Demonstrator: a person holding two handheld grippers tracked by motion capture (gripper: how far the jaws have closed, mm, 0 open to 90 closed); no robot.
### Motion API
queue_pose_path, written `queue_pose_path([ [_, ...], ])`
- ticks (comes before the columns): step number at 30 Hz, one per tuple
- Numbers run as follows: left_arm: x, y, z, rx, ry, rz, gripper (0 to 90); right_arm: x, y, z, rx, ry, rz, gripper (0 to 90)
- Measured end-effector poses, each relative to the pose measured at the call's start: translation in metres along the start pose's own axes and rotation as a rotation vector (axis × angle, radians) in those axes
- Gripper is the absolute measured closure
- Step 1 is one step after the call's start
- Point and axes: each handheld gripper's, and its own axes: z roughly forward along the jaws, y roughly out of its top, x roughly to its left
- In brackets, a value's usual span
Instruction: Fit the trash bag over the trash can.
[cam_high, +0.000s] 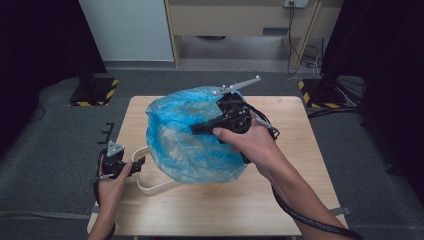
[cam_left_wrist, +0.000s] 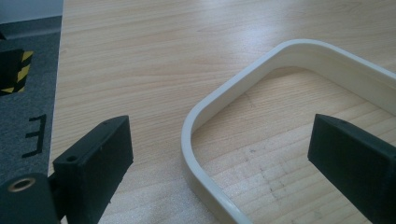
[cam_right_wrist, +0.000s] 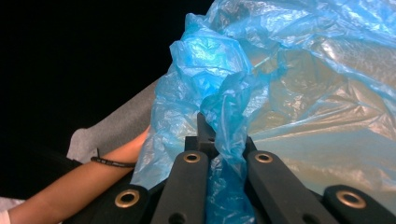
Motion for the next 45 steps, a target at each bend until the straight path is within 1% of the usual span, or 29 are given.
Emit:
queue_pose_path([
  [8, 0.0, 0.0, 0.0, 0.0, 0.0, 0.002, 5.8, 0.006, -0.005, 0.001, 0.044, -0.008, -0.033, 88.1],
  [14, 0.0, 0.0, 0.0, 0.0, 0.001, 0.0, 5.8, 0.009, -0.008, -0.001, 0.065, -0.021, -0.064, 86.1],
  [16, 0.0, 0.0, 0.0, 0.0, 0.001, 0.001, 5.8, 0.01, -0.009, -0.001, 0.07, -0.027, -0.068, 82.9],
  [19, 0.0, 0.0, 0.0, 0.0, 0.001, 0.0, 5.8, 0.01, -0.009, 0.0, 0.07, -0.035, -0.075, 74.5],
  [23, 0.001, 0.0, -0.001, -0.001, 0.002, -0.001, 5.8, 0.012, -0.008, 0.0, 0.072, -0.05, -0.08, 67.9],
  [28, 0.001, 0.0, -0.001, -0.004, 0.002, -0.002, 5.8, 0.012, -0.007, -0.002, 0.06, -0.056, -0.086, 58.6],
  [35, 0.0, 0.0, -0.001, -0.001, 0.001, -0.001, 5.8, 0.011, -0.006, -0.009, 0.044, -0.058, -0.076, 48.3],
  [39, 0.0, 0.0, -0.001, -0.002, 0.001, -0.002, 5.8, 0.011, -0.006, -0.011, 0.041, -0.057, -0.081, 41.9],
  [45, 0.0, 0.0, -0.001, -0.003, 0.002, -0.001, 5.8, 0.01, -0.004, -0.013, 0.013, -0.056, -0.072, 35.5],
])
